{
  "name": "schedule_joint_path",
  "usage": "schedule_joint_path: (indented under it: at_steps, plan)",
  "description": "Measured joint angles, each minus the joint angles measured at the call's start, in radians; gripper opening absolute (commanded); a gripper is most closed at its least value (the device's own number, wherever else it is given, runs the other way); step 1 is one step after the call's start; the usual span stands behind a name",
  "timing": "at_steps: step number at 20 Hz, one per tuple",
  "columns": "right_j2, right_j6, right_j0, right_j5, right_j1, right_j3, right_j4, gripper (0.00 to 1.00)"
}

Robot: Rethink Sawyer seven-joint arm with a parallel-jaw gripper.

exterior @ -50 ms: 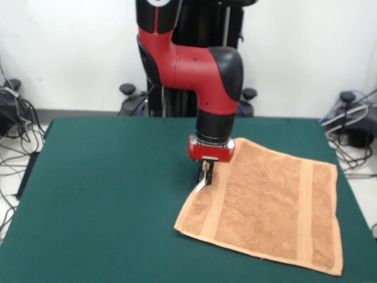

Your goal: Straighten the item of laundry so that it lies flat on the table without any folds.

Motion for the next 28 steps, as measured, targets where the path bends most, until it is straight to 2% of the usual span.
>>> schedule_joint_path:
  at_steps: [11,28]
  plan:
    - [-0.01,0.0,0.01,0.0,-0.001,-0.003,-0.006,0.0]
    - [-0.092,0.0,0.046,0.0,0.003,-0.021,-0.006,0.0]
